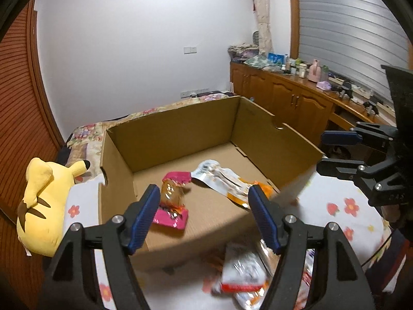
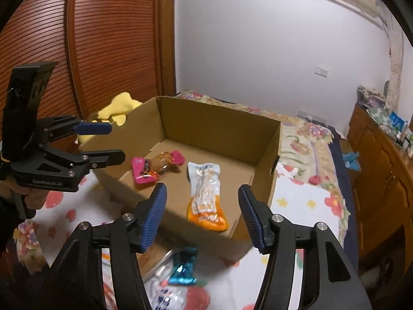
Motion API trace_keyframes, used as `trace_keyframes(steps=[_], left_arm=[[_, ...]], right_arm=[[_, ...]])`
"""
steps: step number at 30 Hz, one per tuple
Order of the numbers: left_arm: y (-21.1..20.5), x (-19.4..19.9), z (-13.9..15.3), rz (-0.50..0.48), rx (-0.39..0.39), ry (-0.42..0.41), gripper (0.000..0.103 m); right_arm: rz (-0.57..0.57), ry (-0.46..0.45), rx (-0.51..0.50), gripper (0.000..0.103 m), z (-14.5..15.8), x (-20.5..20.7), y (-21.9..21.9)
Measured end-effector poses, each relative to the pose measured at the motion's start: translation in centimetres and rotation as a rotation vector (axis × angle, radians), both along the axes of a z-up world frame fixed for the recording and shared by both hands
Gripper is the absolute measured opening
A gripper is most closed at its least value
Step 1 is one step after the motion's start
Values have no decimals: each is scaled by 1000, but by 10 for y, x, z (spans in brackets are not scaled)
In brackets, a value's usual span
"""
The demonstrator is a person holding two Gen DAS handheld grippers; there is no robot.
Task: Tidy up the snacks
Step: 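Grasp the red chicken-feet pack with the left tool while the right tool grasps the white duck-neck pouch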
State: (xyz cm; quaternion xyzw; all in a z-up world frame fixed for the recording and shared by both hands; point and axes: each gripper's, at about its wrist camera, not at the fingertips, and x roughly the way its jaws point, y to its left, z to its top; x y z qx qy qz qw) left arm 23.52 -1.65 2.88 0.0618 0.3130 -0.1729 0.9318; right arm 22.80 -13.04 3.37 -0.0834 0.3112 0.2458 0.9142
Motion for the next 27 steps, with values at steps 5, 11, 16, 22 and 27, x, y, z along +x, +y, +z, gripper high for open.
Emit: trace_keyframes(steps=[5,11,16,22,27], left_arm=[[1,-36,-4,-41,4,-9,71],[-4,-71,-23,-77,6,12,71],[-6,-93,-44,-91,3,41,71],[-16,-111,-78,-114,12,88,71],[-26,-117,-90,-146,19,110,71]], right_arm=[[-9,12,8,63,-10,-33,0],[-22,65,32,63,-34,-61,-3],[-31,121,26,63,-64,-77,-5],[-49,196,3,63,-104,-78,-4],[-63,227,3,62,-120,-69,-7]])
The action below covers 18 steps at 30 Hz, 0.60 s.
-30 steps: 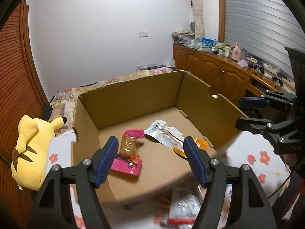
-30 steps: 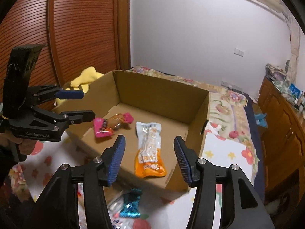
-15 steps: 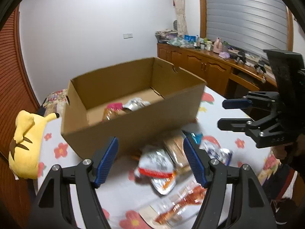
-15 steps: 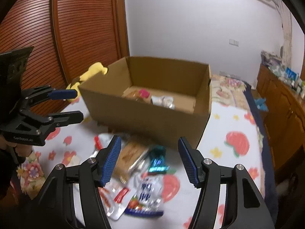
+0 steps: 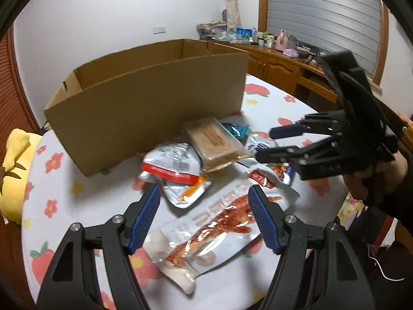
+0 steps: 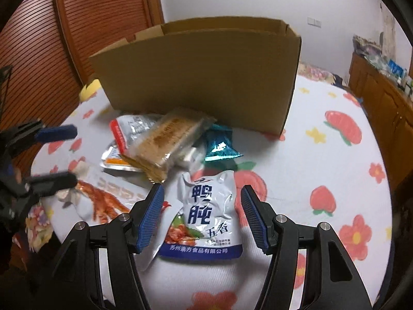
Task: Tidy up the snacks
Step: 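Grasp the red chicken-feet pack with the left tool while the right tool grasps the white duck-neck pouch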
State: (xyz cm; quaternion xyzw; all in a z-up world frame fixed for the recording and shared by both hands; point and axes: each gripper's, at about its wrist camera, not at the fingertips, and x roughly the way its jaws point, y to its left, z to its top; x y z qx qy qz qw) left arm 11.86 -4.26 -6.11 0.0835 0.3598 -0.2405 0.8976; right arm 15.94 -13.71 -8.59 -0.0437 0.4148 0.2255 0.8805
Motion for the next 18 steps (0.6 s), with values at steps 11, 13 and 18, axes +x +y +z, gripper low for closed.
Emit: trace_keyframes(steps=[11,13,18], left_arm=[[-24,2,-18,-65,17,65,54],[-23,5,-21,-48,28,79,51],[-19,8,-24,-37,29,101,48]], right_arm=[[-27,11,-39,51,-7,7,-15],[-44,7,-49,51,-8,7,-21],[-44,18,-32,55,-10,12,-29]])
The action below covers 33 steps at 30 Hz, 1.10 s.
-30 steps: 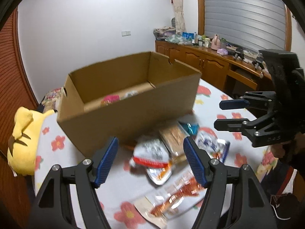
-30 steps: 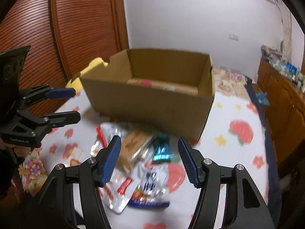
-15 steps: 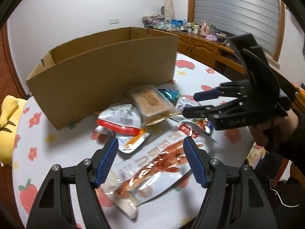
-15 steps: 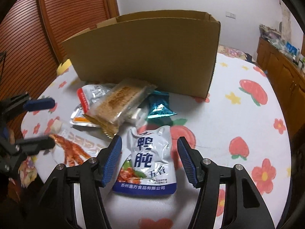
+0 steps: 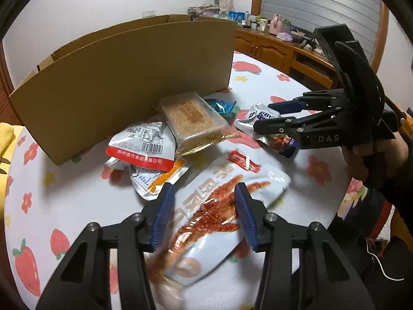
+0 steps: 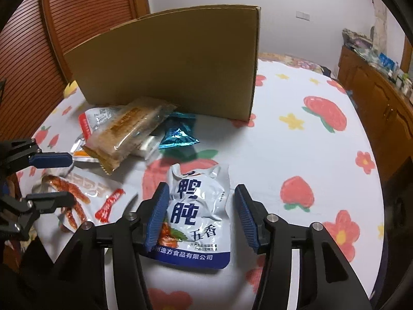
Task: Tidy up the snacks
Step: 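Grasp the red chicken-feet pack with the left tool while the right tool grasps the white duck-neck pouch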
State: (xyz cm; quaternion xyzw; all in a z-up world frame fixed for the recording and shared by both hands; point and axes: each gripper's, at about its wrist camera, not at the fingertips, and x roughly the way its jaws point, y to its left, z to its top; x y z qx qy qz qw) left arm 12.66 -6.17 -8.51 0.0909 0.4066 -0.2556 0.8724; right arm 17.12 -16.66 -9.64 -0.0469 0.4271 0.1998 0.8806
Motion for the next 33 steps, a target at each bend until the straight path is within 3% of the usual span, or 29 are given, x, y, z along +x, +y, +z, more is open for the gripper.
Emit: trace_keyframes(steps=[7,10,19,24,29,33], left_arm=[[3,-10,-2,-14,21,15,51],[2,-12,-2,-34,26,25,65],[-4,1,-9,-77,65,59,75],[-4,2,-11,-79,46,76,82],[-9,-3,-15,-89,84,59,82],[-5,0,-13,-74,66,68,72]], right_arm=[[9,-24,-16,60,-3,-2,5],[15,-32,-29,62,-5,-3,7],[14,-39,-31,62,-5,-4,8],[14,-41,-32,62,-5,-4,8],[13,-41,-32,62,-5,-5,8],[13,-41,-32,62,-6,-5,8]])
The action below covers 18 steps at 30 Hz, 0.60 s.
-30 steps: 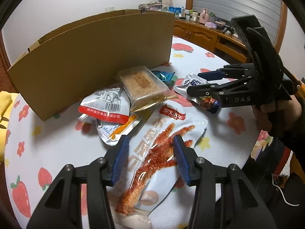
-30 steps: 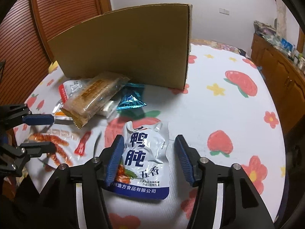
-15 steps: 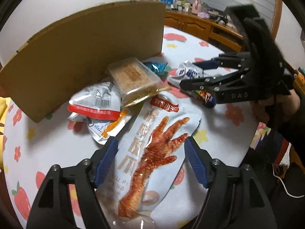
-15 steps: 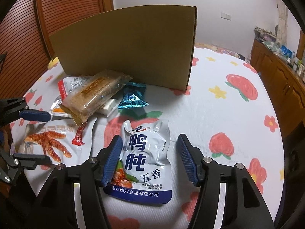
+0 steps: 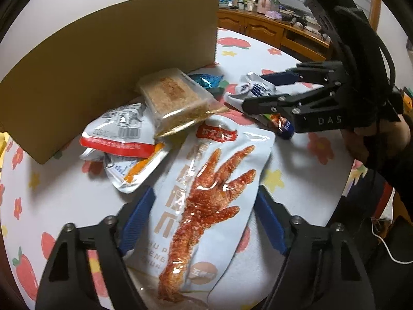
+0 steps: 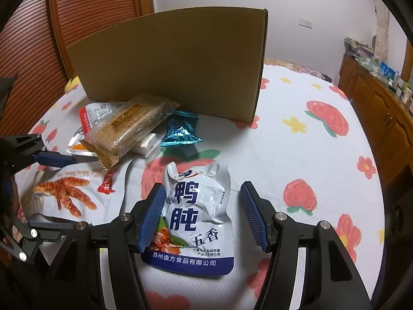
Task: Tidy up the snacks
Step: 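Grasp the red chicken-feet pack with the left tool while the right tool grasps the white duck-neck pouch, then lift both packs and carry them over the cardboard box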
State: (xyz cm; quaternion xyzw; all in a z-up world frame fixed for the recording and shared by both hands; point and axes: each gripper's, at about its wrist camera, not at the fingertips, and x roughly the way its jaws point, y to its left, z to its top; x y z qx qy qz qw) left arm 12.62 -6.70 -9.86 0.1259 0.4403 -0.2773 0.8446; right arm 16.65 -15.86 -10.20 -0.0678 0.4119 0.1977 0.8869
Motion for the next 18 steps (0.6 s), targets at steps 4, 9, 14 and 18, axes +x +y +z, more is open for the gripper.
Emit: trace_keyframes(steps=[4,9,14,18], left_arm=[[6,-5,4,-5,-39,0,61],[9,-16,11,-6,-59,-22,46],[13,-21,12,-4,-81,-18,42],[12,-25,13,-8,-82,-19,41]], right_arm=[[0,0,0,62,0,0,0],[0,-1,-2,62,0,0,0],[0,-1,-2,62,0,0,0],[0,-1,-1,62,0,0,0]])
